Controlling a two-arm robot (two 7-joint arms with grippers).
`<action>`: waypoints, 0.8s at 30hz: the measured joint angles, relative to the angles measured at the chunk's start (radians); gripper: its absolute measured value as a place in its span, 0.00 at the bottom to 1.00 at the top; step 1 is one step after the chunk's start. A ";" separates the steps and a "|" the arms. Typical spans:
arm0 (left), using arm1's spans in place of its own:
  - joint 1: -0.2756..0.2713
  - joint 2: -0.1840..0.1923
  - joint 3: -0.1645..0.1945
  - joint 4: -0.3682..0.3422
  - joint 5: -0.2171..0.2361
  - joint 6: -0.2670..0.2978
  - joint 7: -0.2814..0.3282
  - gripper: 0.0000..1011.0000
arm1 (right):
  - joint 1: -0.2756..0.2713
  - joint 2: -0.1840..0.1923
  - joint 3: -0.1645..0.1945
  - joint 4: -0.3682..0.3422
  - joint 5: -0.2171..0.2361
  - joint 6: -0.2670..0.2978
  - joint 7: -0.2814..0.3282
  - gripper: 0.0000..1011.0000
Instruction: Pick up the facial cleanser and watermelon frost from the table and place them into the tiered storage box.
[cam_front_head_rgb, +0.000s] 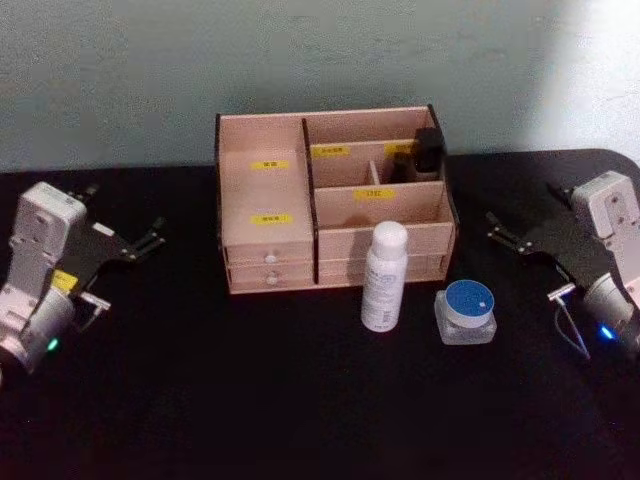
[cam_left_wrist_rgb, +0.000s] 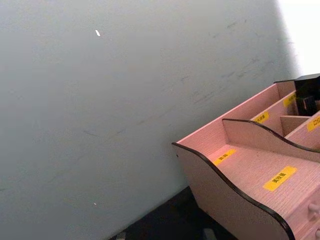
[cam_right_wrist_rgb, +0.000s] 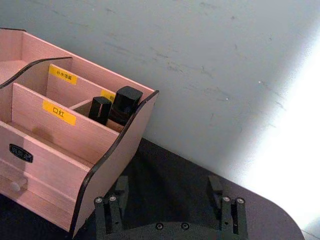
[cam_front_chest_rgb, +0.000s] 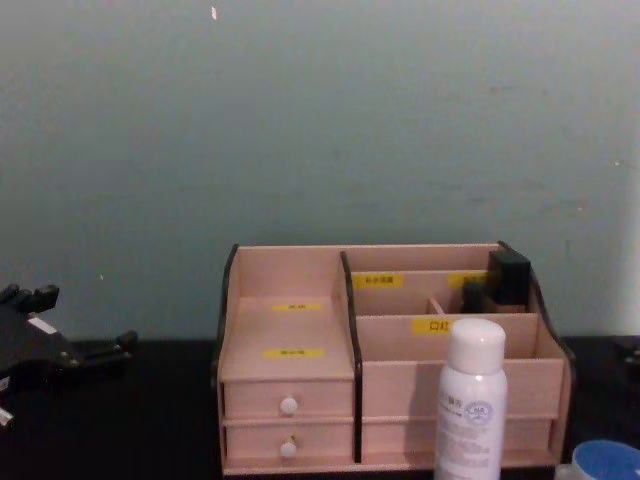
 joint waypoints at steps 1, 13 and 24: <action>0.000 0.000 0.000 0.000 0.000 0.000 0.000 0.99 | 0.000 0.000 0.000 0.000 0.000 0.000 0.000 0.99; 0.000 0.000 0.000 0.000 0.000 0.000 0.000 0.99 | -0.001 -0.002 0.011 0.005 0.008 -0.001 0.023 0.99; 0.000 0.000 0.000 0.000 0.000 0.000 0.000 0.99 | -0.040 0.010 0.070 -0.025 0.053 -0.003 0.079 0.99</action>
